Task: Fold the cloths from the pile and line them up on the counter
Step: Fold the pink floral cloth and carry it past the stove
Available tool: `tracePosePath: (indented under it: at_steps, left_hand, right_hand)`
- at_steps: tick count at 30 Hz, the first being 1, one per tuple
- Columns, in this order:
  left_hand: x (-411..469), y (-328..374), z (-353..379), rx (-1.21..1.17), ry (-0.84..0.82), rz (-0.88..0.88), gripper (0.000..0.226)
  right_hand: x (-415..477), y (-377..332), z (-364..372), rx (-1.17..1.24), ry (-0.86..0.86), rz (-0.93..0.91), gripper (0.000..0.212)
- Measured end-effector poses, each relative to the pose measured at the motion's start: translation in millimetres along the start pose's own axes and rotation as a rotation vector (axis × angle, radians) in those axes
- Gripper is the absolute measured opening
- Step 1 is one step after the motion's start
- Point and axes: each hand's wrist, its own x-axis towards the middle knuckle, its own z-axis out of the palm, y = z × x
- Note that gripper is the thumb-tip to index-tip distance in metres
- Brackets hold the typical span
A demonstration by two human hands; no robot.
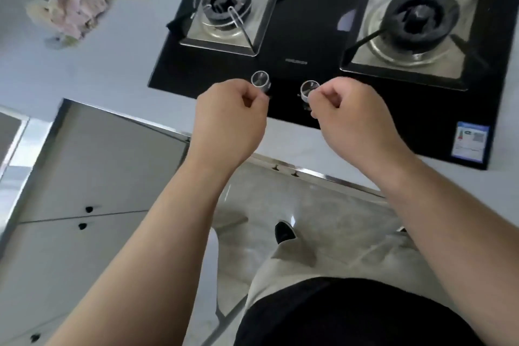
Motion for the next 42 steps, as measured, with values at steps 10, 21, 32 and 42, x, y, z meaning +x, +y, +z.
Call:
tracePosePath:
  at_steps: [10, 21, 32, 42]
  left_hand:
    - [43, -105, -98, -0.124, 0.071, -0.160, 0.019]
    - [116, -186, -177, -0.007, 0.182, -0.211, 0.020]
    - [296, -332, -249, 0.057, 0.142, -0.062, 0.020]
    - [445, -475, -216, 0.303, 0.132, 0.099, 0.039]
  right_hand:
    - [23, -110, 117, -0.074, -0.116, -0.127, 0.023]
    - [110, -189, 230, -0.031, -0.220, -0.206, 0.026]
    - [235, -267, 404, -0.121, -0.068, -0.147, 0.025]
    - [383, -269, 556, -0.536, -0.010, -0.234, 0.036]
